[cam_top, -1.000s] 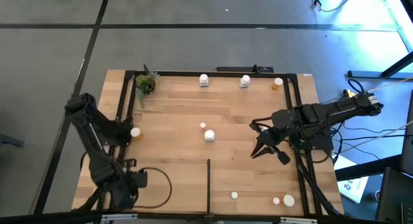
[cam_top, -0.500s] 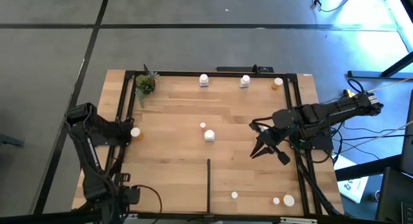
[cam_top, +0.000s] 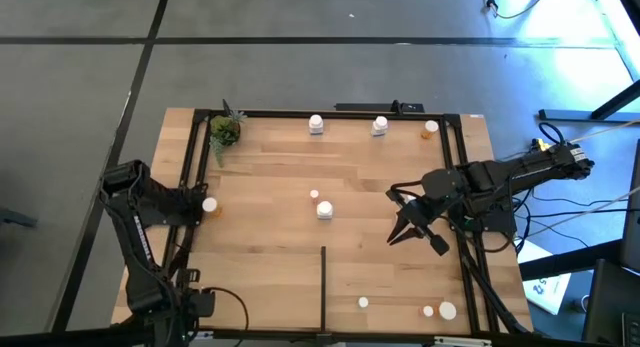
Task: Pick and place medicine bottles onto shelf by color
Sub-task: Put the top left blue pill bottle on the shelf
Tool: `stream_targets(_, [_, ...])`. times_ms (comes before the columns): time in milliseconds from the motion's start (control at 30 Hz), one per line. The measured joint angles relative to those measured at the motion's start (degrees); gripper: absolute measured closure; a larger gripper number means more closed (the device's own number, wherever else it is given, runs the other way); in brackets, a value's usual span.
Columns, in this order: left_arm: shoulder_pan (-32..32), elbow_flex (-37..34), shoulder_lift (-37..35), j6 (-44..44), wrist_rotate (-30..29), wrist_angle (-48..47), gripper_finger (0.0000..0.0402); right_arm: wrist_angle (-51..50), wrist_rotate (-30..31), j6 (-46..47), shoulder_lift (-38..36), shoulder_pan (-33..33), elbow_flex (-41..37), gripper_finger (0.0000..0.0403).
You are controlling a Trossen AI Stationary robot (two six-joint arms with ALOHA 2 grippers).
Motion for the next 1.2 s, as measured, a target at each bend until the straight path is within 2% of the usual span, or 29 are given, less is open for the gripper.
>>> stream_targets(300, [0.0,0.0,0.0,-0.4,-3.2,0.0,0.0301,0.0,0.0,0.0,0.0,0.0,0.0,0.0367])
stream_targets(500, [0.0,-0.7,0.0,-4.9,-3.9,0.2,0.0301,0.0,0.0,0.0,0.0,0.0,0.0,0.0367])
stream_targets(600, [-0.1,-1.8,0.0,-7.5,-3.3,0.1,0.0301,0.0,0.0,0.0,0.0,0.0,0.0,0.0367])
stream_targets(1200, [-0.1,-1.9,0.9,-9.0,-2.4,2.2,0.0301,0.0,0.0,0.0,0.0,0.0,0.0,0.0367])
